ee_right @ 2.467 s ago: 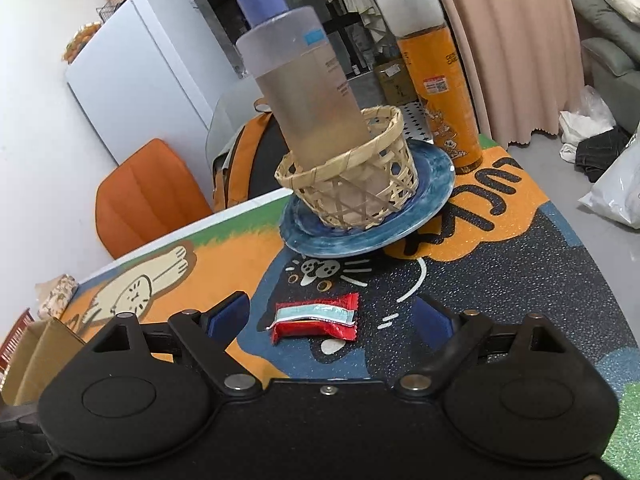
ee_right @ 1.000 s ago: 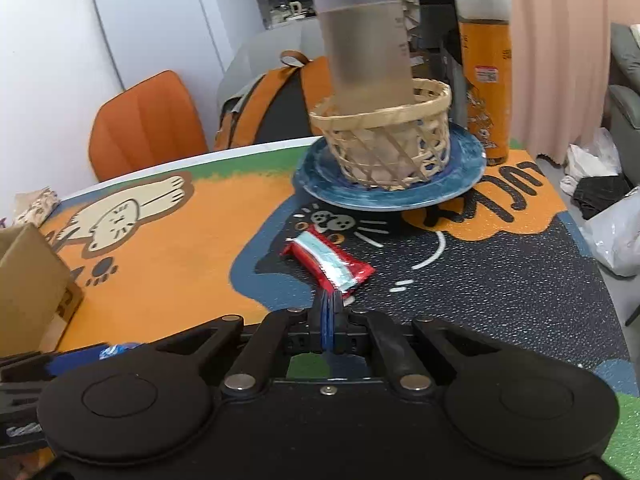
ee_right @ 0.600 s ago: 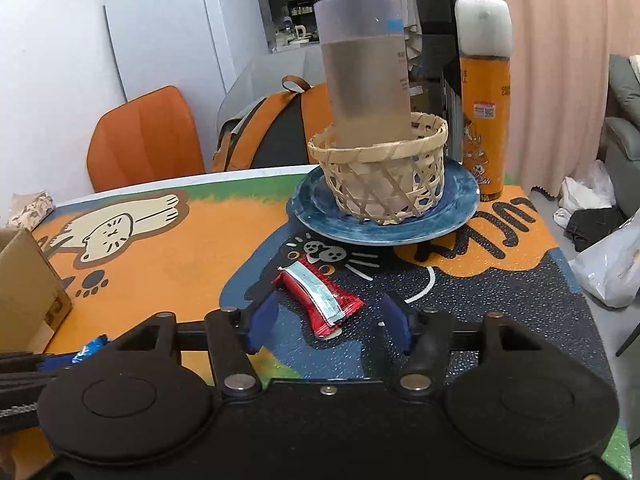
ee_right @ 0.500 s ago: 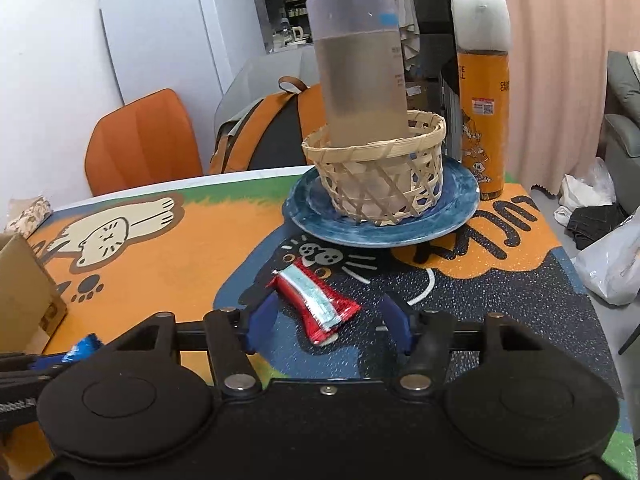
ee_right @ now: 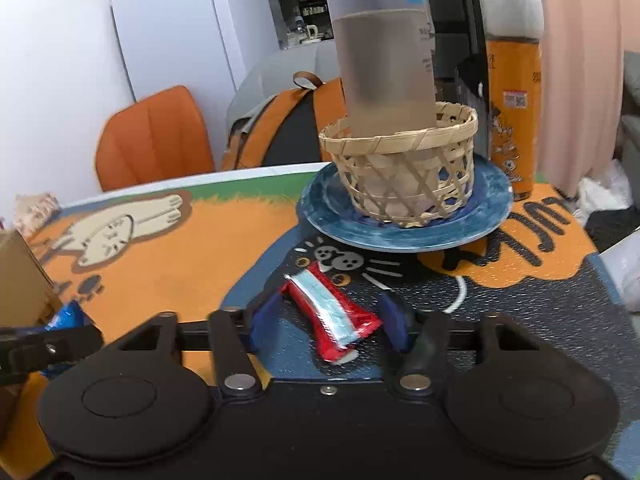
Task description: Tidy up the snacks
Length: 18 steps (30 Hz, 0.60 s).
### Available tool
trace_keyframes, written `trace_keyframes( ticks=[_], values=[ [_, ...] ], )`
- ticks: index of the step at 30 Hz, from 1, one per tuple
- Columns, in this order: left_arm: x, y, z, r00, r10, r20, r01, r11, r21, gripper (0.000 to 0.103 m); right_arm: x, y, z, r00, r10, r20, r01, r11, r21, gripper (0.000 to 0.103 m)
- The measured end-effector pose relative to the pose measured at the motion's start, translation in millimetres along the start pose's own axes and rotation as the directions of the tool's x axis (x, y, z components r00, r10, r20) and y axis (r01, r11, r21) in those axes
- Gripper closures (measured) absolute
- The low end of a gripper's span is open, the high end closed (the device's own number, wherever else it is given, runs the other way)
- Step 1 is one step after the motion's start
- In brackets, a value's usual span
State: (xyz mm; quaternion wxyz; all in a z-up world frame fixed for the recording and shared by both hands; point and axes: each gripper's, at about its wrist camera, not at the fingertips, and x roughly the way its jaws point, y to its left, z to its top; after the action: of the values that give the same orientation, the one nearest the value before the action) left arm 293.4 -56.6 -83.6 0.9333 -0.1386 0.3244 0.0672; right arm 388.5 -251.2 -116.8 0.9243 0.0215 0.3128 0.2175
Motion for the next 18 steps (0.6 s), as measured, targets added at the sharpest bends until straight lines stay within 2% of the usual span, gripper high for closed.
trace_keyframes(
  ticks=[2,8,9,18],
  values=[
    [-2.9,0.3,-0.2,1.0,0.001,0.002,-0.001,1.0,0.0,0.077,-4.8,2.2,1.0,1.0,-0.003,-0.025,0.003,1.0,-0.007,0.072],
    [-19.7,0.0,1.0,1.0,-0.009,0.02,0.009,1.0,0.004,0.077,-19.0,7.1,-4.3,0.999,0.024,-0.049,-0.025,1.0,-0.009,0.076],
    [-24.3,-0.2,1.5,1.0,-0.013,0.025,0.013,1.0,0.004,0.077,-22.8,9.0,-5.1,0.999,0.026,-0.046,-0.026,1.0,-0.014,0.084],
    [-69.4,8.9,9.6,0.996,-0.028,0.082,0.029,1.0,-0.012,0.077,-44.0,31.8,-3.3,0.996,0.086,-0.025,-0.087,0.996,-0.029,0.087]
  ],
)
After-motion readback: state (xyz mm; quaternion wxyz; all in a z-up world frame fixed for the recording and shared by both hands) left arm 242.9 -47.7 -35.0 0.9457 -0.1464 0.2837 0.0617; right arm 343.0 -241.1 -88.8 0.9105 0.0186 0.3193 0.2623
